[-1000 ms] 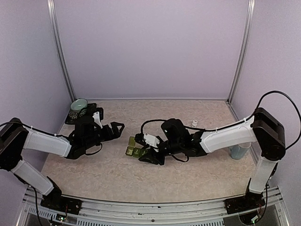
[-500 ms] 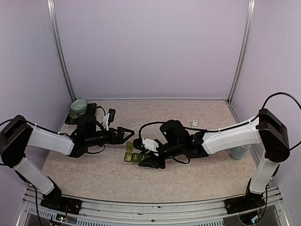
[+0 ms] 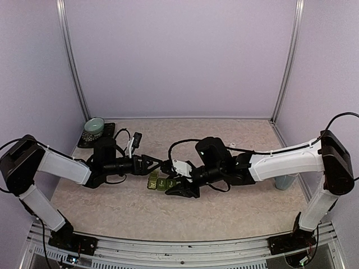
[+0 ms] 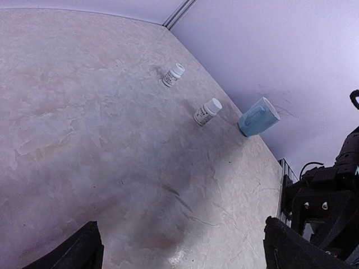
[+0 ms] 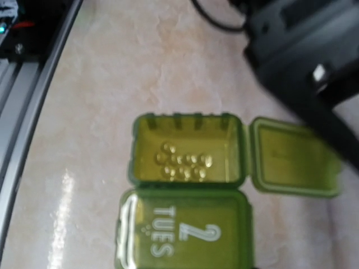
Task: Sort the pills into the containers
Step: Close the lid of the pill container.
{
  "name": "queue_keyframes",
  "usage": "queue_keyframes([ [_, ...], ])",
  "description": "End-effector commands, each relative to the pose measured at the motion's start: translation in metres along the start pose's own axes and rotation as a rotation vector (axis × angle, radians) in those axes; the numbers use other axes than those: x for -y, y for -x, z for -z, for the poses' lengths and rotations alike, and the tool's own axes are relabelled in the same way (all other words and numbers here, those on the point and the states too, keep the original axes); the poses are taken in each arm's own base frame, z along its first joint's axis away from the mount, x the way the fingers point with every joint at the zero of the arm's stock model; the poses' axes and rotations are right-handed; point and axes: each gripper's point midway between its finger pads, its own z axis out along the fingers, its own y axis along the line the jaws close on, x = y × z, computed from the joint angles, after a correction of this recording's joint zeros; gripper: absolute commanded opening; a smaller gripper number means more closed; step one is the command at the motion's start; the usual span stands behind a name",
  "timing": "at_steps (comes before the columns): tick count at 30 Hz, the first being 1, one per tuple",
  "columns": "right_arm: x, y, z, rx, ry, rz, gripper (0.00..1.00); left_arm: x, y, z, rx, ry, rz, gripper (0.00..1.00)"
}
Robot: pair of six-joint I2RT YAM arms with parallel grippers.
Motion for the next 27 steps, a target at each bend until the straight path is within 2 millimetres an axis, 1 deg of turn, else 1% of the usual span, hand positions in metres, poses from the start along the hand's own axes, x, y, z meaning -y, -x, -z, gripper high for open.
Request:
queue_keyframes([
  [1, -0.003, 0.014, 0.006, 0.038, 0.013, 0.039, 0.15, 0.000, 0.003, -0.001, 0.004, -0.006, -0.024, 0.97],
  [7, -0.014, 0.009, 0.004, 0.033, 0.059, 0.043, 0.14, -0.015, 0.016, 0.011, 0.071, 0.078, -0.006, 0.98],
  [10, -0.015, 0.013, 0.006, 0.040, 0.056, 0.053, 0.14, -0.025, 0.020, 0.017, 0.098, 0.121, 0.010, 0.99],
  [13, -0.014, 0.018, 0.009, 0.052, 0.046, 0.063, 0.14, -0.026, 0.019, 0.016, 0.083, 0.125, 0.009, 0.98],
  [16, -0.012, 0.018, 0.010, 0.048, 0.036, 0.066, 0.14, -0.018, 0.014, 0.013, 0.055, 0.076, -0.003, 0.97],
  [18, -0.011, 0.017, 0.009, 0.044, 0.034, 0.068, 0.14, -0.008, 0.013, 0.012, 0.043, 0.028, -0.027, 0.97],
  [23, -0.010, 0.012, 0.004, 0.032, 0.034, 0.063, 0.14, 0.028, 0.004, 0.007, -0.013, -0.118, -0.102, 0.95],
  [27, -0.005, 0.009, 0.005, 0.028, 0.024, 0.051, 0.14, 0.052, 0.002, 0.010, -0.021, -0.200, -0.152, 0.95],
])
